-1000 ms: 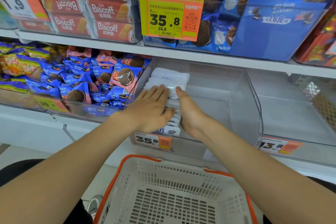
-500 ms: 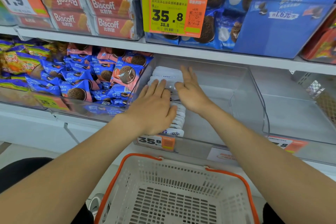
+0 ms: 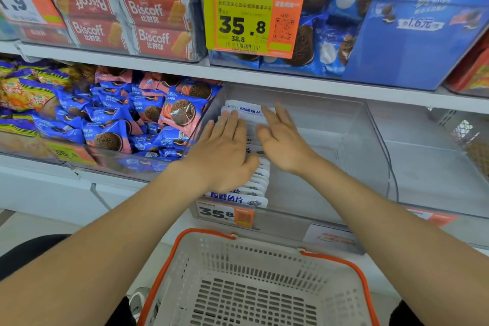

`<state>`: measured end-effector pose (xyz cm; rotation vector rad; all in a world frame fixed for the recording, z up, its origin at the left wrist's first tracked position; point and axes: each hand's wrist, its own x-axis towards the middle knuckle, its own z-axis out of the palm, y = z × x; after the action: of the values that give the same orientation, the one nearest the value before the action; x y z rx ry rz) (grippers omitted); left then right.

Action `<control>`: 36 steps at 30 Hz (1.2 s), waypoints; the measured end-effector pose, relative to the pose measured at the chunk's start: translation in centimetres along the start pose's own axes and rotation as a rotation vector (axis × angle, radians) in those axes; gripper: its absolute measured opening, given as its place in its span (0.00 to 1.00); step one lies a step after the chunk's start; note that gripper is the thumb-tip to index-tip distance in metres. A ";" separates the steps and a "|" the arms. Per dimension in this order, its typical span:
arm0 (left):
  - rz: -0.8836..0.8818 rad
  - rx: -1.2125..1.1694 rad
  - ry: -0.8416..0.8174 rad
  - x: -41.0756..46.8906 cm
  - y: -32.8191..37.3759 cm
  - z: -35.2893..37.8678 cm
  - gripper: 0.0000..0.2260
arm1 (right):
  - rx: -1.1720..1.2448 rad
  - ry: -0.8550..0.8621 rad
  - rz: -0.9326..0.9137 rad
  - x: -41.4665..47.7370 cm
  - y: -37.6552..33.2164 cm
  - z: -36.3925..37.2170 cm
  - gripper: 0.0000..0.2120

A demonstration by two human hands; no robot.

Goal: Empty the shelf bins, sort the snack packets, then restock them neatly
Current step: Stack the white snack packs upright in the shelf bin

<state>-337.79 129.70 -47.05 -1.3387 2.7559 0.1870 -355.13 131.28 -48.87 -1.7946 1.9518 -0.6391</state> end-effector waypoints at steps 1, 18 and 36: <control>-0.002 -0.018 -0.002 0.4 -0.1 0.2 0.34 | -0.002 -0.045 -0.018 0.2 0.0 0.2 0.28; -0.018 -0.042 -0.058 -2.5 0.6 1.0 0.35 | 0.304 -0.049 0.049 -2.5 -0.3 0.3 0.29; 0.038 0.023 -0.110 -4.6 -0.2 0.8 0.38 | 0.860 -0.297 0.409 -7.4 -2.7 -1.5 0.15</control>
<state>-334.80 133.26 -47.31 -1.2329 2.6852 0.2237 -353.18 138.59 -46.17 -0.8752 1.4362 -0.8334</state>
